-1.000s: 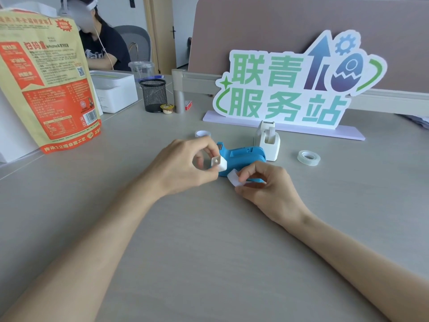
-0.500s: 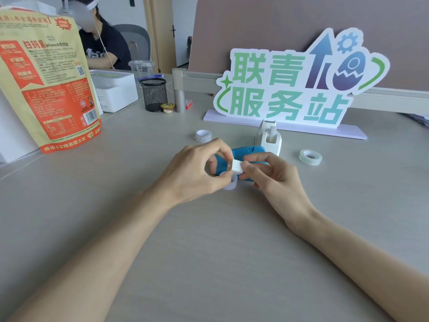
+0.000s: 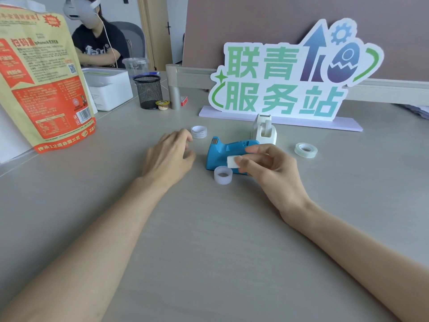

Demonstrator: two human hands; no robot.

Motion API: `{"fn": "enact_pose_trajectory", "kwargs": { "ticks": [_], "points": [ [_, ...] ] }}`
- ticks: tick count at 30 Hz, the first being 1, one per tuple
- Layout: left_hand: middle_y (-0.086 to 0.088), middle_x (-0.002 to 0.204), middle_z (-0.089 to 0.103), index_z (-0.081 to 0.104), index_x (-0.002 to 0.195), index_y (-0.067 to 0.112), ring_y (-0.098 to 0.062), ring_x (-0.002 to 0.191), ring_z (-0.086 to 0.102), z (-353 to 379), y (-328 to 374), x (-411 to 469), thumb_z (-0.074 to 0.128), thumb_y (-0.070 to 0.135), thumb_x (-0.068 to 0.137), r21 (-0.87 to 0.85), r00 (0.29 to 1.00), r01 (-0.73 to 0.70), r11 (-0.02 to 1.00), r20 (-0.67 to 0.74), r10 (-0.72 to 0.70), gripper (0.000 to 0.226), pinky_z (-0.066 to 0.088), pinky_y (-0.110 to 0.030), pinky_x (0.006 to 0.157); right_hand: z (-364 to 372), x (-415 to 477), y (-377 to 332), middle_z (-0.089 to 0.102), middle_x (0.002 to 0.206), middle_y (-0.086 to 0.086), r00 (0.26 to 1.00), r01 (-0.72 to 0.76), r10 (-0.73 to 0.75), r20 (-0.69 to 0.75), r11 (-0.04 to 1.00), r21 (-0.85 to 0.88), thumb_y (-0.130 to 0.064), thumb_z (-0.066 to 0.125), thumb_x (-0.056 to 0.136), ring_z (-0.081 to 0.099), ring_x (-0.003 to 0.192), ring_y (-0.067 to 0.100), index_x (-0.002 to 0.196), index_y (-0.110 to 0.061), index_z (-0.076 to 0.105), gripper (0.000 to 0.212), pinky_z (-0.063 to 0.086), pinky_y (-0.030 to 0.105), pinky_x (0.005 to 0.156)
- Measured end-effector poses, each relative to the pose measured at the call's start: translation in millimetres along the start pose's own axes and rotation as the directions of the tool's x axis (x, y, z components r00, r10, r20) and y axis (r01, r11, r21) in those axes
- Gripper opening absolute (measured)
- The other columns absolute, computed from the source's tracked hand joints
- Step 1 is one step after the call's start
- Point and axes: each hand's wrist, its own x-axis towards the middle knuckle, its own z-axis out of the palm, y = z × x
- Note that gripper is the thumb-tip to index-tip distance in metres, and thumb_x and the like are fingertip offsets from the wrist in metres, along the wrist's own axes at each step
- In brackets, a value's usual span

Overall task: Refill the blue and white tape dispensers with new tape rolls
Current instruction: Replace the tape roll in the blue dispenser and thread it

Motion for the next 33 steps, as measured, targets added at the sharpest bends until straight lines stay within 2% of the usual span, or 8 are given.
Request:
{"fn": "enact_pose_trajectory", "kwargs": {
  "ticks": [8,13,17,20,23,26,29,33],
  "points": [
    [-0.008,0.131,0.044,0.047,0.133,0.021,-0.033,0.116,0.049,30.4,3.6,45.2,0.046,0.019,0.094,0.159,0.985,0.09,0.983,0.132,-0.112,0.04,0.044,-0.046,0.082,-1.9,2.0,1.3,0.078,0.083,-0.003,1.0,-0.012,0.012,0.018,1.0,0.01,-0.017,0.076,0.082,0.071,0.078,0.007,0.104,-0.018,0.062,0.025,0.055,0.024,0.082],
    [-0.006,0.125,0.048,0.059,0.119,0.02,-0.031,0.114,0.048,34.3,-0.3,49.2,0.05,0.028,0.094,0.133,0.989,0.082,0.988,0.109,-0.097,0.028,0.046,-0.044,0.079,-2.9,4.1,1.9,0.074,0.071,-0.008,0.998,-0.001,-0.001,0.056,0.999,0.034,-0.012,0.075,0.083,0.067,0.065,0.003,0.106,-0.011,0.062,0.027,0.051,0.011,0.067],
    [-0.005,0.116,0.053,0.063,0.1,0.017,-0.028,0.109,0.049,27.3,-1.0,36.5,0.056,0.035,0.092,0.027,0.998,0.029,0.999,0.056,-0.031,0.021,0.047,-0.042,0.074,-2.1,4.4,2.7,0.075,0.075,-0.004,0.998,0.015,-0.017,0.061,0.999,0.041,-0.012,0.074,0.083,0.067,0.067,0.007,0.105,-0.01,0.063,0.025,0.055,0.02,0.075],
    [0.001,0.104,0.059,0.064,0.092,0.019,-0.023,0.099,0.052,16.0,4.9,21.8,0.06,0.037,0.09,-0.214,0.997,0.031,0.976,-0.058,-0.045,0.019,0.046,-0.036,0.076,-2.0,4.8,3.3,0.075,0.078,-0.002,0.998,0.028,-0.029,0.057,0.999,0.031,-0.012,0.074,0.084,0.068,0.069,0.009,0.102,-0.011,0.064,0.021,0.056,0.027,0.081],
    [0.015,0.085,0.056,0.061,0.087,0.022,-0.014,0.087,0.053,1.0,14.4,3.1,0.06,0.032,0.09,-0.5,0.975,0.099,0.86,-0.124,-0.184,0.011,0.039,-0.014,0.073,-2.5,3.8,3.0,0.076,0.082,-0.002,0.996,0.05,-0.051,0.066,0.999,0.015,-0.014,0.074,0.084,0.071,0.073,0.008,0.1,-0.011,0.066,0.019,0.058,0.027,0.081],
    [0.015,0.081,0.059,0.06,0.087,0.022,-0.002,0.079,0.053,-13.9,31.1,-8.4,0.057,0.03,0.093,-0.745,0.947,0.197,0.637,-0.023,-0.319,0.01,0.038,-0.005,0.067,-1.7,1.8,2.6,0.074,0.087,-0.003,0.994,0.09,-0.09,0.069,0.996,0.005,-0.012,0.074,0.084,0.071,0.075,0.005,0.098,-0.011,0.069,0.015,0.057,0.024,0.077],
    [0.015,0.081,0.061,0.064,0.089,0.024,0.007,0.07,0.052,-31.9,45.7,-7.6,0.056,0.03,0.095,-0.865,0.939,0.239,0.442,0.09,-0.333,0.012,0.038,-0.01,0.062,-0.8,-0.1,1.9,0.073,0.086,-0.01,0.988,0.148,-0.146,0.058,0.989,-0.029,-0.01,0.073,0.085,0.069,0.076,0.006,0.098,-0.016,0.069,0.015,0.059,0.031,0.081],
    [0.008,0.082,0.058,0.068,0.083,0.025,-0.01,0.071,0.044,-41.5,54.2,-8.4,0.06,0.031,0.091,-0.919,0.948,0.293,0.263,0.245,-0.2,0.013,0.03,-0.023,0.058,-1.1,-0.5,2.3,0.07,0.08,-0.021,0.977,0.213,-0.213,0.016,0.976,-0.053,-0.004,0.069,0.085,0.066,0.076,0.003,0.089,-0.025,0.066,0.022,0.055,0.022,0.072]
  ]
}}
